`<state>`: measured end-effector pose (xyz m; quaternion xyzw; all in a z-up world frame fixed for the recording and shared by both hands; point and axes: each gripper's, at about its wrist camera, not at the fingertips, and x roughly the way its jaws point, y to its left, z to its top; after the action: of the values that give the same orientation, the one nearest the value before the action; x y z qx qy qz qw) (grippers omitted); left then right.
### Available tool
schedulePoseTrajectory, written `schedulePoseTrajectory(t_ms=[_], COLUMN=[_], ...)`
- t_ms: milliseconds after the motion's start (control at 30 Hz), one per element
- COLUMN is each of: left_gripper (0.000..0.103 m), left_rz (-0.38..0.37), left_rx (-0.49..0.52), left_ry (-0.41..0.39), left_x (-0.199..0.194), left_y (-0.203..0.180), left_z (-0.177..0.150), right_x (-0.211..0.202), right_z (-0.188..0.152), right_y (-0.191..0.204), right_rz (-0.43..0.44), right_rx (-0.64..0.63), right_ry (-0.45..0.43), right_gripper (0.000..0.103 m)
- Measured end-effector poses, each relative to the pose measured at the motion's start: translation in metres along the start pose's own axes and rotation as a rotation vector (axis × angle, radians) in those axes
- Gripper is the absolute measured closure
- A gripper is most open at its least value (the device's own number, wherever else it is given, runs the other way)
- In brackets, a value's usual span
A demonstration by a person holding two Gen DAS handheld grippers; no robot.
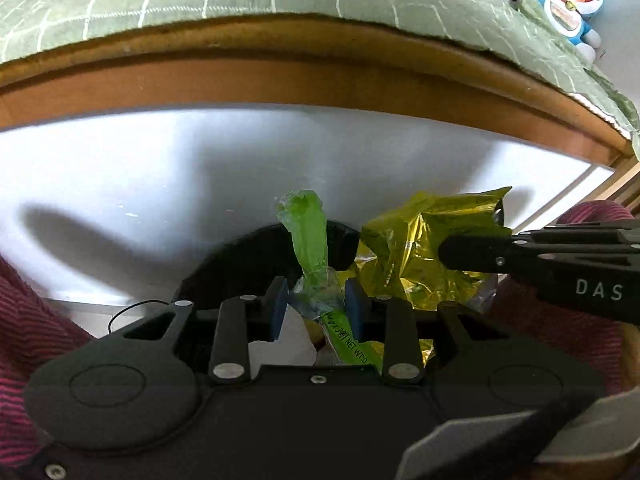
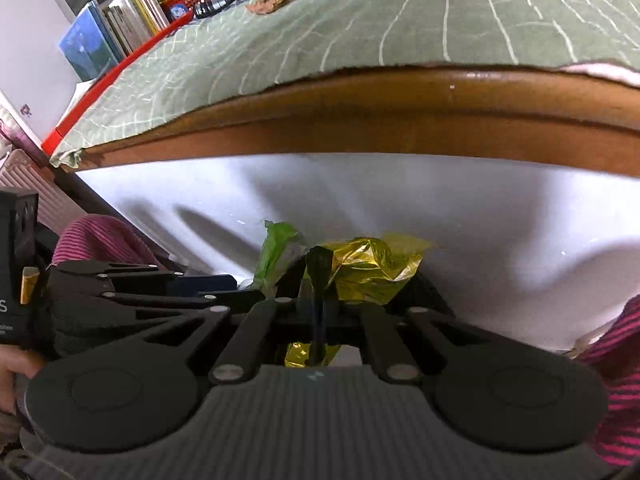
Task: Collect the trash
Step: 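Lower both wrappers below the bed edge and open both grippers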
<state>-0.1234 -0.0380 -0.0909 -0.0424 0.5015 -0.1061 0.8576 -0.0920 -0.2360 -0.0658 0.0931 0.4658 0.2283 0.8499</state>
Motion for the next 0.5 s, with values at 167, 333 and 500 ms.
schedulePoseTrajectory(t_ms=[167,333,500], left_gripper=[0.074,0.062,0.041], left_rz=[-0.001,0.0,0.016], left_rx=[-0.007,-0.015,-0.017], left_ry=[0.008,0.008,-0.012], left_x=[0.005,0.005,0.002], left_y=[0.003,0.009,0.01], left_z=[0.001,-0.001,0.0], right_x=[0.007,0.012,0.008], right_z=[0.001,0.002,0.003], right_y=[0.0,0.001,0.004], right_rz=[-0.002,0.003,0.005], right_rx=[0.004,0.008,-0.013], right_ry=[0.013,0.021,0.011], right_gripper=[0.09,0.081,0.047])
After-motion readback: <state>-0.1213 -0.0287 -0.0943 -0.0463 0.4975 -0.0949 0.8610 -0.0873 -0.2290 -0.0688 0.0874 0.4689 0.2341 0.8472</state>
